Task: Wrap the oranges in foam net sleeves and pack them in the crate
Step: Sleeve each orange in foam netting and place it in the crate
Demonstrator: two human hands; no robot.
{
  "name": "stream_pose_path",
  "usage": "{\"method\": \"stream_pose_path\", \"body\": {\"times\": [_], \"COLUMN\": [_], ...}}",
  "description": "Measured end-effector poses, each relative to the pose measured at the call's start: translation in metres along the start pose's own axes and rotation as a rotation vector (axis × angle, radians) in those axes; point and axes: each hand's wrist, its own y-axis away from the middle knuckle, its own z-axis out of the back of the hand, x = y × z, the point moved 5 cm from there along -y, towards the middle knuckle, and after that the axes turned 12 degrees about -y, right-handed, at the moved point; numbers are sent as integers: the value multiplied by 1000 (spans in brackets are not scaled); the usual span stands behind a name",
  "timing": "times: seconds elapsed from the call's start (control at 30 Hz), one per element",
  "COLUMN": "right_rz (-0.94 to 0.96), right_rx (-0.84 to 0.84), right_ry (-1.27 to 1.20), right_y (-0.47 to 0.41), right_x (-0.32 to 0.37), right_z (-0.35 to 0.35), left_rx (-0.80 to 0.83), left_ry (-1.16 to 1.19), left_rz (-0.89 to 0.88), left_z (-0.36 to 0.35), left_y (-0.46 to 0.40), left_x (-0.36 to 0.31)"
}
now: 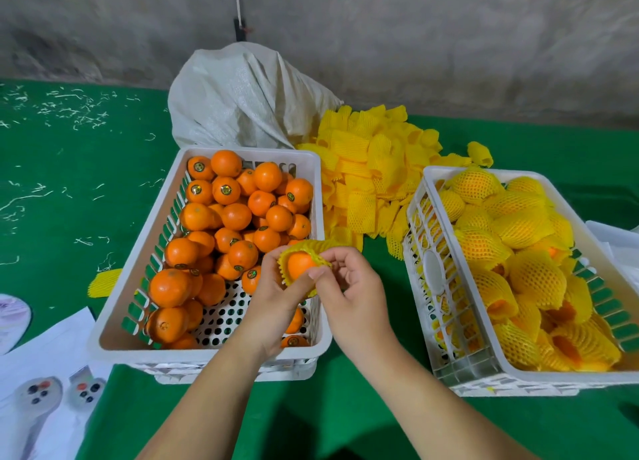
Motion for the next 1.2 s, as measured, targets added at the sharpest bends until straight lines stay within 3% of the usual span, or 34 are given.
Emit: {"method": "stream_pose_path", "body": {"times": [0.27, 0.37, 0.47, 0.57, 0.77, 0.87, 0.97, 1.1, 1.2], "right_rz": [132, 72, -230, -505, -480, -401, -280, -29, -175], "right_rx": [58, 77, -23, 82, -76, -239, -344, -422, -382], "right_ry": [99, -15, -295, -451, -618, -442, -204, 317, 761], "right_y": [13, 18, 17, 15, 0, -16, -48, -110, -148], "right_x": [-2, -5, -15, -26, -31, -33, -19, 4, -11], "right_z": [-3, -6, -8, -18, 9, 36, 80, 157, 201], "left_rx": [-239, -240, -173, -6, 279, 327, 260, 197, 176], "left_ry": [-134, -185, -247, -445, -723, -834, -847, -877, -842], "left_rz": [-185, -254, -293, -342, -401, -449, -467, -432, -379], "left_z": [11, 10, 6, -5, -25, -29, -27, -25, -21], "left_y": [-2, 2, 7, 9, 16, 18, 18, 15, 10], "left_x": [0, -3, -3, -2, -1, 1, -1, 2, 4]}}
